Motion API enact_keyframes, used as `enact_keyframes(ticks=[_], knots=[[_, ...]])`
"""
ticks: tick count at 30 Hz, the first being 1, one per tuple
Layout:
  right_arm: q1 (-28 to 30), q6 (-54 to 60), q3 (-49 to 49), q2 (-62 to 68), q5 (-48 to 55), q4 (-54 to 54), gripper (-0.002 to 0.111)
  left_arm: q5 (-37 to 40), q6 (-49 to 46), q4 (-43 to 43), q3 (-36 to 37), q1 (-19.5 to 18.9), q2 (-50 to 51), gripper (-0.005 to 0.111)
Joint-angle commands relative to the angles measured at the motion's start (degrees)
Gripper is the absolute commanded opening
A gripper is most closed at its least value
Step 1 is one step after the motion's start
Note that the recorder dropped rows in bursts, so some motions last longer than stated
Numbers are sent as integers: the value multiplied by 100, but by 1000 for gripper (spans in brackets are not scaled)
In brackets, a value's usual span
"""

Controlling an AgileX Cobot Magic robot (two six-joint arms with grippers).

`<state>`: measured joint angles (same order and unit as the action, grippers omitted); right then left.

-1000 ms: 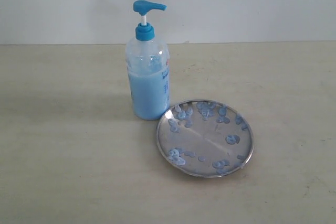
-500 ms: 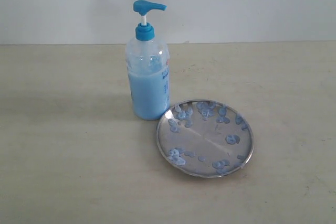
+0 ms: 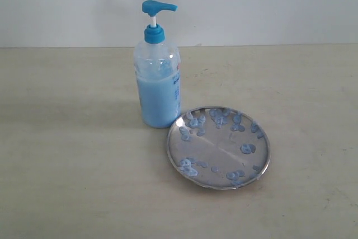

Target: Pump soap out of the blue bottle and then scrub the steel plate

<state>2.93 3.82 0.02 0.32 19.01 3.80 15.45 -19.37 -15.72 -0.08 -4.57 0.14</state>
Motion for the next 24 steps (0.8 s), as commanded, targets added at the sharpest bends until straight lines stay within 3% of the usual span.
enact_keyframes(ticks=[1, 3, 6, 24], knots=[[-15, -13, -2, -32, -57, -3, 0, 491, 486, -250, 8, 63, -14, 4], [-15, -13, -2, -32, -57, -3, 0, 281, 1268, -225, 8, 63, -14, 4], [-15, -13, -2, -32, -57, -3, 0, 254, 1547, 206, 8, 63, -14, 4], [-15, -13, -2, -32, -57, 7, 0, 408, 1329, 468, 8, 63, -14, 4]])
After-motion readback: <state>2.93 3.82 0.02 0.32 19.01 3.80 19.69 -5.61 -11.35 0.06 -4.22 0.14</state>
